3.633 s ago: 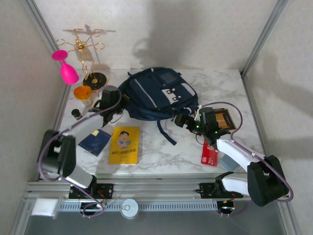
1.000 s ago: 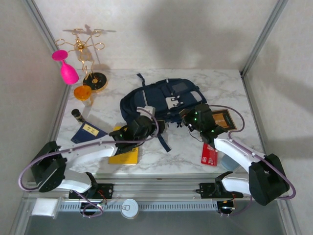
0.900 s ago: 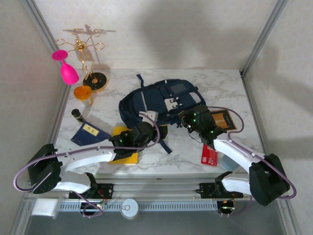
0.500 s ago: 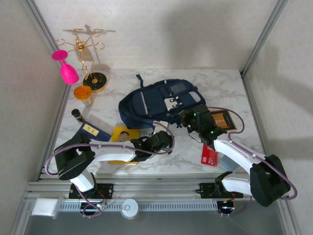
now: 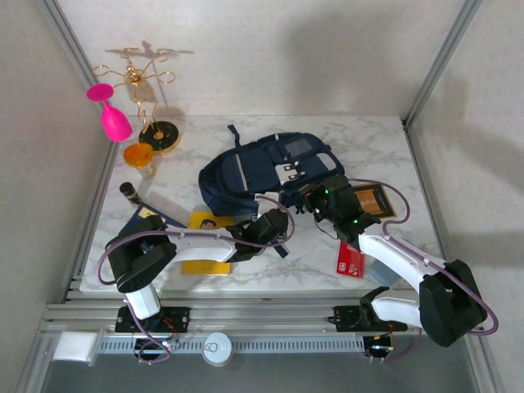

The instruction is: Pack the student bag

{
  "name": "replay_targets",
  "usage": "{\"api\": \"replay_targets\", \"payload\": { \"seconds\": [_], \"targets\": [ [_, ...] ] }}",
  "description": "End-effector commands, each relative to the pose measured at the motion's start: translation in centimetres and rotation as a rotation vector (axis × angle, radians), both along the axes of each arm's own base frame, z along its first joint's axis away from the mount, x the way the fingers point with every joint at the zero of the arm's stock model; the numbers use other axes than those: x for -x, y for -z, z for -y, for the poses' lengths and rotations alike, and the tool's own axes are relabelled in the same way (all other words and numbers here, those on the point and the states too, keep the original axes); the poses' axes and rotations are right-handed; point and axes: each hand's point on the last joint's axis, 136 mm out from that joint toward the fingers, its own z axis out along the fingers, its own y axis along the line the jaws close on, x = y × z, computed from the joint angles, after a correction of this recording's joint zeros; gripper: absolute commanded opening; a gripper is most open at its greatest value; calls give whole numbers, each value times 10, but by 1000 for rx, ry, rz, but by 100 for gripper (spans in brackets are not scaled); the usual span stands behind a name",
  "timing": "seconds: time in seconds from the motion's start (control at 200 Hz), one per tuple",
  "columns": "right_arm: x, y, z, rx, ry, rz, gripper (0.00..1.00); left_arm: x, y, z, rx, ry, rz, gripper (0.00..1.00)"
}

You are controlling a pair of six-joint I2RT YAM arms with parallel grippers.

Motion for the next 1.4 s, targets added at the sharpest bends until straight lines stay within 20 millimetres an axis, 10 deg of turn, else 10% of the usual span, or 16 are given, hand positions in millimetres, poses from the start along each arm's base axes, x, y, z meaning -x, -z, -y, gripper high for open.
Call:
{"api": "replay_targets", "payload": {
  "seconds": [0.0,0.11,0.736,1.392],
  "targets": [
    [-6,-43,-5,-68,-7,117,0,-5,-12,14,43,15,19,16],
    [-7,-45,-4,-58,-6,126,0,-5,-13,10,43,-3,22,0],
    [-19,-62,6,-51,-45,167,0,29,-20,-32,22,147,-4,0],
    [-18,-69,-3,-92,-60,175,0,-5,-43,18,83,196,132,23]
  ]
}}
